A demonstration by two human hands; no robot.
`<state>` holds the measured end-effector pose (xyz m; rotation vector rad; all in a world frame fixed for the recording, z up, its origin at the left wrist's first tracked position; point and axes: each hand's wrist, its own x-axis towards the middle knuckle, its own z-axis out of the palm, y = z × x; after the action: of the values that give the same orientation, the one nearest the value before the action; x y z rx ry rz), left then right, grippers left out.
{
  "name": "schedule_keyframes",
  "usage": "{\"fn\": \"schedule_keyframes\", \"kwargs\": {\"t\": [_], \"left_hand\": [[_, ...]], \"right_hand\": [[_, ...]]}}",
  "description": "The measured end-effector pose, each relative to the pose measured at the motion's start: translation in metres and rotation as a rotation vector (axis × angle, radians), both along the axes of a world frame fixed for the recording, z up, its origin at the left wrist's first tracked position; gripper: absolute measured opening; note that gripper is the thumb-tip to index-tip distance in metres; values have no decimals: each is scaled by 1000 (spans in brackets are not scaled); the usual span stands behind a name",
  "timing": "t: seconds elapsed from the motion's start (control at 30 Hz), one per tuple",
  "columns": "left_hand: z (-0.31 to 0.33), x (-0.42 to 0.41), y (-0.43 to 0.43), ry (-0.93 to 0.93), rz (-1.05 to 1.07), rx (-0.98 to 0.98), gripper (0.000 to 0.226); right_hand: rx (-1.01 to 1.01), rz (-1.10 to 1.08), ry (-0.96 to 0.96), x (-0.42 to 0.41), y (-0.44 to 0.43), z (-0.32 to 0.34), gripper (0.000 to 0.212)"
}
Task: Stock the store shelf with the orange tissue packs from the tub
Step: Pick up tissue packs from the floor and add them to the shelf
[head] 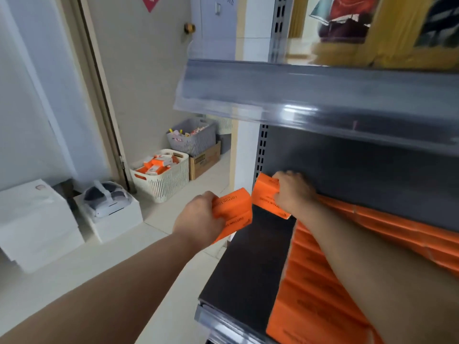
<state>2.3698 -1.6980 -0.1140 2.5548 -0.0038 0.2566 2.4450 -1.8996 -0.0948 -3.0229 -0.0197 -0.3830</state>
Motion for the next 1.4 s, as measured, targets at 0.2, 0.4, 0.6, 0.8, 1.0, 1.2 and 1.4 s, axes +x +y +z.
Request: {"fn": "schedule_keyframes", "kwargs": {"t": [0.2,0.4,0.6,0.8,1.0,1.2,1.4], "left_hand": [[-9,35,-9,35,-23,-18,41],[-16,48,-25,55,-70,-22,39],[-12,61,-54,44,-165,-45,46],[-18,73,-94,94,-96,-135,63],[-17,77,-112,139,9,-236,63],[-17,81,-130,128,-56,-282,53],[-17,75,-121,134,-38,-294,57]], "right_hand": [[-125,-13,21,29,-5,-20,39],[-102,-36,-1,29,-17,-25,39],[-83,-20,-20,-5,-46,-13,39],[-112,-44,147,-36,-66,-15,41],[-62,-37,211,-39,-66,-18,42],[-111,-71,193,-43,-62,-16,34],[-71,-32,135,-47,-58,-12,37]]}}
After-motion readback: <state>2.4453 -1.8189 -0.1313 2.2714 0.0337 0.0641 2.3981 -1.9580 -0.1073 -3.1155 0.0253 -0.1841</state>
